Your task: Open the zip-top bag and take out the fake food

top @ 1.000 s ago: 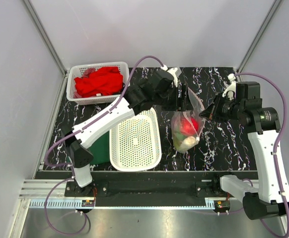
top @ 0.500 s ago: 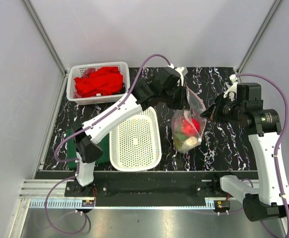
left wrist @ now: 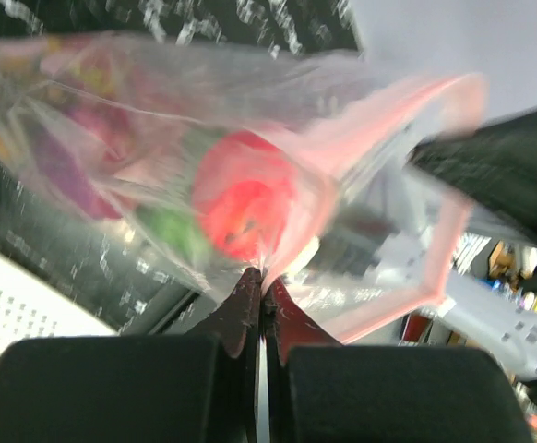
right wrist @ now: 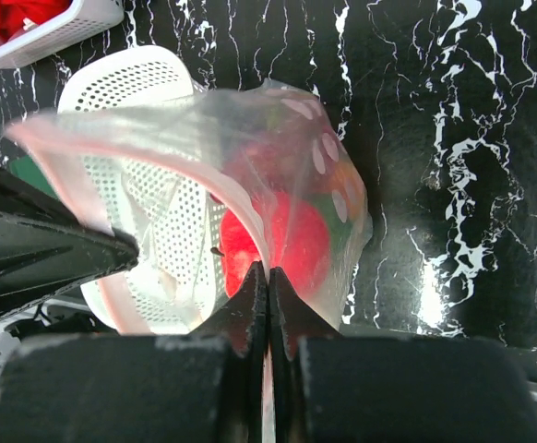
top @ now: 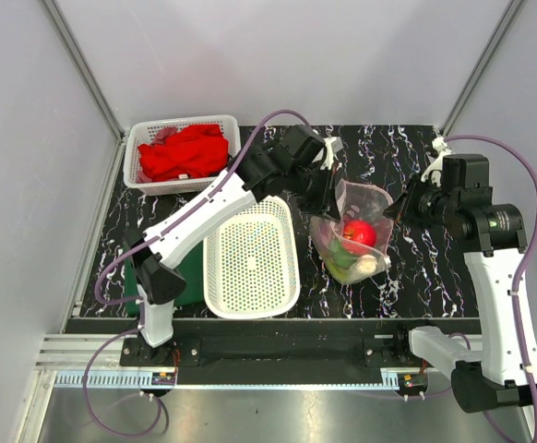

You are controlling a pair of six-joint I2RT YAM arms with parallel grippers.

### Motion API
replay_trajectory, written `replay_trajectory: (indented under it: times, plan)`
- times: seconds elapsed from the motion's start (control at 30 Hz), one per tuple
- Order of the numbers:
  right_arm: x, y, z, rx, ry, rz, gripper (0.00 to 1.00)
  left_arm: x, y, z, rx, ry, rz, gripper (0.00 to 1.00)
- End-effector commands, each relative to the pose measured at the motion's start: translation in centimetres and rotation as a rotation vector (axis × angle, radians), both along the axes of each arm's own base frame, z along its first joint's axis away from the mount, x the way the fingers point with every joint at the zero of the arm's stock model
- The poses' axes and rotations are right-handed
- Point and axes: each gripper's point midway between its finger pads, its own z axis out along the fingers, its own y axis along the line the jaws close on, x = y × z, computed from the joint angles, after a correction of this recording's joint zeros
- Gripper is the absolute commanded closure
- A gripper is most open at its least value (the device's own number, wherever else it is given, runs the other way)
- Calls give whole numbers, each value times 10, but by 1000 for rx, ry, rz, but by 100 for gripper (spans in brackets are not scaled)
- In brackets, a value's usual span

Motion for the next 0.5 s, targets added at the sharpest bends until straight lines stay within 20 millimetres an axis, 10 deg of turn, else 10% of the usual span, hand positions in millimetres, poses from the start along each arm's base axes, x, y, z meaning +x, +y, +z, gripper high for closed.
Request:
replay_trajectory:
  times: [0.0, 0.2, 0.37, 0.47]
  plan:
    - [0, -5, 20, -38, -92, 18, 100, -23, 26, 9, 35, 12, -82, 100]
    - [-2, 7, 20, 7, -87, 66, 100, -22, 44, 24, 63, -81, -84, 95]
    - [-5, 16, 19, 46, -73, 112, 100, -17, 40, 78, -23, -279, -70, 51]
    - [-6, 19, 17, 63, -67, 124, 100, -19, 31, 109, -86, -440, -70, 43]
